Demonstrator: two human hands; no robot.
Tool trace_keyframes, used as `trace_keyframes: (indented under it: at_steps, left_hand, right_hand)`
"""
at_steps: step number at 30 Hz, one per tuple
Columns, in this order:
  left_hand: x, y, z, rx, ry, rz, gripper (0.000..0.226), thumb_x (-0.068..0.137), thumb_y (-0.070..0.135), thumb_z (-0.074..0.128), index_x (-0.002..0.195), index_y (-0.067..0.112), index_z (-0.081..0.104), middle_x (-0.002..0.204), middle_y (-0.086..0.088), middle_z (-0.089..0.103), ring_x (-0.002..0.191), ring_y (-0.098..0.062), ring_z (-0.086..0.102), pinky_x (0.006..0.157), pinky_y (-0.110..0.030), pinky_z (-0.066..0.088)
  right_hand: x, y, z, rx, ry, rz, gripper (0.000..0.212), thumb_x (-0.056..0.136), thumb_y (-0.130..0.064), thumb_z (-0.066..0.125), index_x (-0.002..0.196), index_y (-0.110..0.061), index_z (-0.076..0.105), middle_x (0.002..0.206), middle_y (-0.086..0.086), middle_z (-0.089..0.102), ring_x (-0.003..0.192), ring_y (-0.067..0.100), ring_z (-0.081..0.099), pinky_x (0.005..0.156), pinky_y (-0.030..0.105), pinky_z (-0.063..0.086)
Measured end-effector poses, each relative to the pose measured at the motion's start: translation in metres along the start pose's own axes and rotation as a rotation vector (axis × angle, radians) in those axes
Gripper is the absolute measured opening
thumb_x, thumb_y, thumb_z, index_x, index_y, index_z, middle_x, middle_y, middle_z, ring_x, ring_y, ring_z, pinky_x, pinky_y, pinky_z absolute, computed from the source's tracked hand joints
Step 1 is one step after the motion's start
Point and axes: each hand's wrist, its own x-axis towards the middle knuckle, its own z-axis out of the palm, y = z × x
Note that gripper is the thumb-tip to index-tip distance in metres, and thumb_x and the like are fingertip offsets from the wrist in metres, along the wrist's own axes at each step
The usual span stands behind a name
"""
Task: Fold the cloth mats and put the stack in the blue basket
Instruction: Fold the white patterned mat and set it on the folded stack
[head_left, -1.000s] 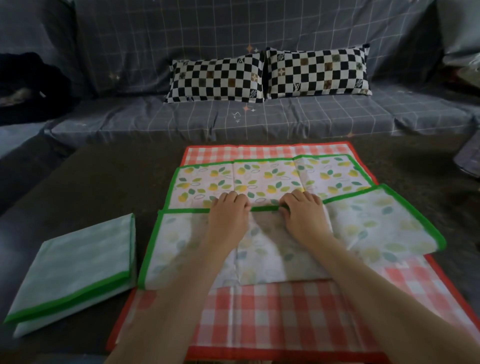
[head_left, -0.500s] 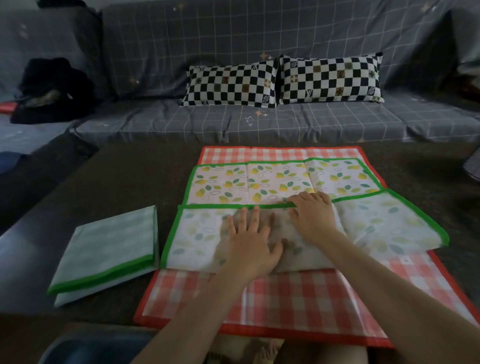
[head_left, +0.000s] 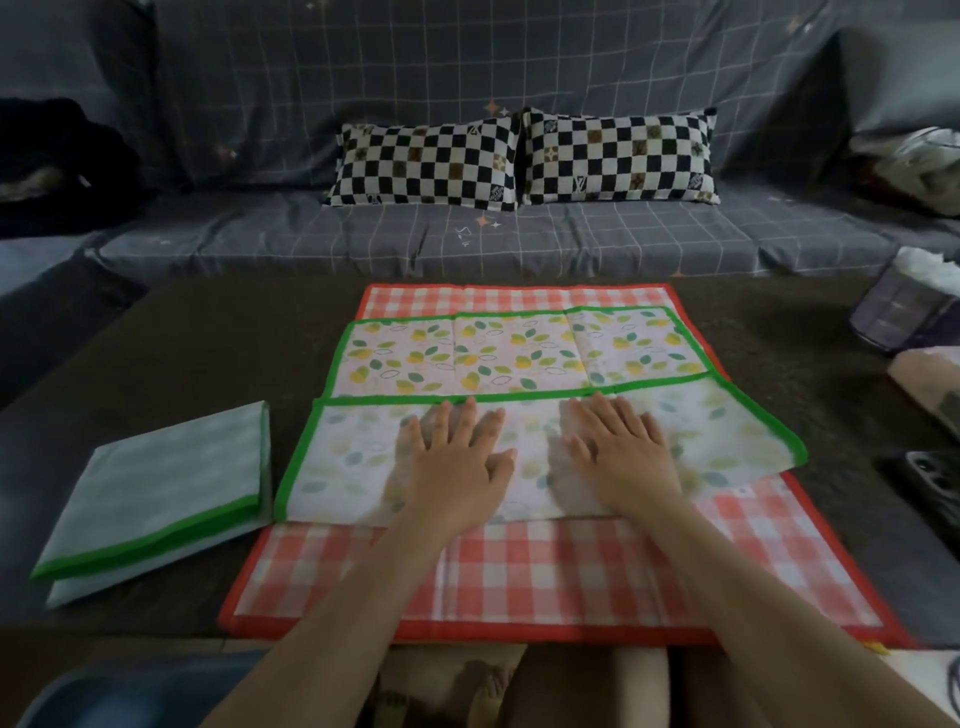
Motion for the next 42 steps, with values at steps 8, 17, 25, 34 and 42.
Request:
trace_keyframes:
  at_steps: [8,17,25,34,42]
  left_hand:
    - [-0.001,0.001,-0.003,0.063,0.002,-0.01,0.058,0.096,0.055,0.006,0.15,0.038,-0.008,0.16,0.002,-0.013,0.146,-0.024,-0.014,0.116,-0.056,-0.006]
    - [-0.002,0.003,-0.002,0.047,0.018,-0.02,0.058,0.097,0.053,0.009,0.15,0.038,-0.006,0.16,0.002,-0.012,0.146,-0.025,-0.013,0.116,-0.055,-0.009]
    - [-0.004,0.004,-0.003,0.031,0.035,-0.015,0.057,0.097,0.052,0.011,0.151,0.038,-0.005,0.16,0.001,-0.01,0.146,-0.025,-0.013,0.115,-0.056,-0.009]
    - [-0.004,-0.002,-0.004,0.006,0.024,0.015,0.057,0.098,0.053,0.013,0.151,0.038,0.0,0.16,0.002,-0.009,0.147,-0.024,-0.012,0.115,-0.056,-0.008]
    - [-0.018,-0.078,-0.007,0.042,0.008,-0.031,0.059,0.095,0.06,0.011,0.149,0.042,-0.005,0.16,0.01,-0.009,0.146,-0.017,-0.013,0.117,-0.052,-0.008]
  right_hand:
    - [-0.005,0.07,-0.018,0.011,0.013,0.181,0.058,0.094,-0.058,0.019,0.148,-0.039,0.008,0.159,-0.009,0.004,0.146,0.016,-0.002,0.119,0.038,-0.001]
    - [-0.006,0.073,-0.021,-0.004,-0.013,0.182,0.059,0.095,-0.058,0.015,0.149,-0.037,0.003,0.159,-0.007,-0.002,0.146,0.018,-0.006,0.118,0.037,-0.005]
    - [-0.001,0.003,-0.022,0.067,0.027,-0.005,0.056,0.098,-0.047,0.022,0.15,-0.031,0.008,0.159,0.002,-0.003,0.146,0.019,-0.007,0.119,0.04,-0.006]
    - [0.01,-0.029,0.004,-0.007,0.004,-0.105,0.055,0.098,-0.049,0.015,0.15,-0.033,0.005,0.159,-0.004,-0.002,0.146,0.013,-0.008,0.119,0.036,-0.006]
    - [0.012,-0.027,0.005,-0.04,0.0,-0.095,0.055,0.097,-0.051,0.014,0.149,-0.037,0.004,0.159,-0.006,-0.003,0.146,0.013,-0.007,0.119,0.035,-0.005]
